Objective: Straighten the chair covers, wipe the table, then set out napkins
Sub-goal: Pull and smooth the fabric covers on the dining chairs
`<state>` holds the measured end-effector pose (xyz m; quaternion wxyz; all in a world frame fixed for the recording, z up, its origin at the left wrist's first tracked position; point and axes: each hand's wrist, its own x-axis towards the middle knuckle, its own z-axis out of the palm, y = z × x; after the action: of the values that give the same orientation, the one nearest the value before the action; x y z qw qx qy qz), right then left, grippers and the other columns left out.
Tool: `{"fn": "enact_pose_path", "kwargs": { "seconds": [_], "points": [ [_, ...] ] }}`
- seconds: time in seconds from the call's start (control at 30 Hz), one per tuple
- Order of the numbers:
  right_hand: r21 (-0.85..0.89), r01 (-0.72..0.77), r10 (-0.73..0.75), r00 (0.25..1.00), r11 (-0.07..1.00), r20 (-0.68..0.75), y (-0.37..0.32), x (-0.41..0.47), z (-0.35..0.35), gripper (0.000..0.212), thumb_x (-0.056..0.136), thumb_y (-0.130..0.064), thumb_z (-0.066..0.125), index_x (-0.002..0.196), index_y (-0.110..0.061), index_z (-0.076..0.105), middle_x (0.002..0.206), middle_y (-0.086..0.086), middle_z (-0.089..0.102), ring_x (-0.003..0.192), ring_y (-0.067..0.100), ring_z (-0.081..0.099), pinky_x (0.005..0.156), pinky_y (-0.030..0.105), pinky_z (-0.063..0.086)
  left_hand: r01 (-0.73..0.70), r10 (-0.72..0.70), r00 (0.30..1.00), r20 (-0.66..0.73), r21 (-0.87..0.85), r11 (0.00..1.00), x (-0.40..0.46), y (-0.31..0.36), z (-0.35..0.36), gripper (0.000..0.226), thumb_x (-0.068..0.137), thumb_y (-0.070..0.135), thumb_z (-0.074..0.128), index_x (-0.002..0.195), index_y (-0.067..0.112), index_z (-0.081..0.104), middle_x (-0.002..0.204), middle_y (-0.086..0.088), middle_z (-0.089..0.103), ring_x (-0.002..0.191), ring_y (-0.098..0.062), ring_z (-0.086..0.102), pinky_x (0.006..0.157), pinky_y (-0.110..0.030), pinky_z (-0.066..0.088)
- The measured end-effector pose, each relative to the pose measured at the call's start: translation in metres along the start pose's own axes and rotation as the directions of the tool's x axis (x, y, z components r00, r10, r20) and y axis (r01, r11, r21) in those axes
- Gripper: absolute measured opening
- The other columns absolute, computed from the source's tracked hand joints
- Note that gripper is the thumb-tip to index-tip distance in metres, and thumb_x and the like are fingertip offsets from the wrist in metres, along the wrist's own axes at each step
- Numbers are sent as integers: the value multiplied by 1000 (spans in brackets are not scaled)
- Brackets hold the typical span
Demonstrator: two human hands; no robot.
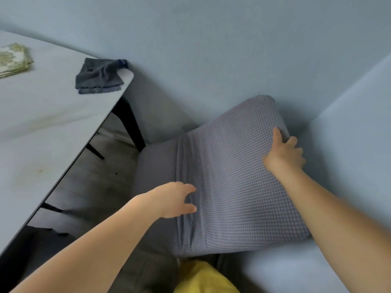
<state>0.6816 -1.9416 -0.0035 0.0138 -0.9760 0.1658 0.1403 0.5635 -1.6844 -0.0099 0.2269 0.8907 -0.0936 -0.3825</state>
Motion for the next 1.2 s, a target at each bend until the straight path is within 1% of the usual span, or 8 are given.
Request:
{"fn": "enact_pose_path", "kwargs": {
  "seconds": [0.27,0.43,0.53,0.6,0.7,0.87,1.03,1.2],
  "points": [
    [77,18,-21,999,997,32,-9,-11,-11,78,90,-17,52,147,-35,1,146,16,17,125,40,32,97,52,37,-113,109,992,63,48,993,2,5,10,63,94,43,48,148,24,21,148,-5,33,130,-20,37,103,-27,29],
    [100,73,-70,997,992,-34,-40,-34,-21,84,88,-9,53,147,-34,0,141,18,25,119,38,38,82,45,42,-150,146,986,80,45,988,-9,-10,23,68,94,45,47,149,24,15,153,-4,25,135,-21,30,110,-31,25],
    [194,98,-82,993,976,-90,-60,-48,-28,90,87,-19,59,149,-23,-7,127,18,47,107,37,52,72,37,42,-165,161,983,88,39,985,-17,-24,34,72,92,47,49,150,25,11,155,-4,22,136,-22,29,112,-35,26],
    [236,131,-116,990,963,-75,-73,-57,-36,76,83,-26,65,144,-9,22,120,16,56,101,33,57,71,36,45,-172,169,983,76,40,984,-19,-29,40,78,91,48,52,150,27,7,155,-5,21,136,-23,30,111,-38,30],
    [362,193,-206,979,912,-3,-93,-74,-47,53,75,-32,73,117,-5,54,117,13,61,97,29,60,77,35,50,-222,222,975,-11,-7,975,-22,-27,50,95,83,55,59,149,30,-4,154,-5,23,133,-25,36,105,-40,38],
    [643,198,-326,941,740,85,-124,-91,-45,75,74,-32,75,136,-12,39,132,9,52,112,28,55,95,46,48,-243,200,956,-217,-196,950,-26,-14,74,131,62,64,72,146,24,-20,155,2,17,134,-18,33,107,-32,35],
    [742,44,-360,892,669,272,-131,-90,-40,83,72,-11,72,139,-22,24,130,10,46,112,32,51,90,52,50,-341,183,807,-562,-189,921,-34,-11,89,89,75,40,65,147,17,17,121,2,52,97,-17,58,80,-31,52],
    [722,125,-405,886,681,228,-132,-92,-45,75,73,-2,64,138,-14,29,133,11,44,115,33,49,91,52,49,-281,162,801,-577,-123,952,-44,-6,86,80,78,31,60,147,23,20,109,4,58,81,-13,58,68,-22,46]
  ]
}}
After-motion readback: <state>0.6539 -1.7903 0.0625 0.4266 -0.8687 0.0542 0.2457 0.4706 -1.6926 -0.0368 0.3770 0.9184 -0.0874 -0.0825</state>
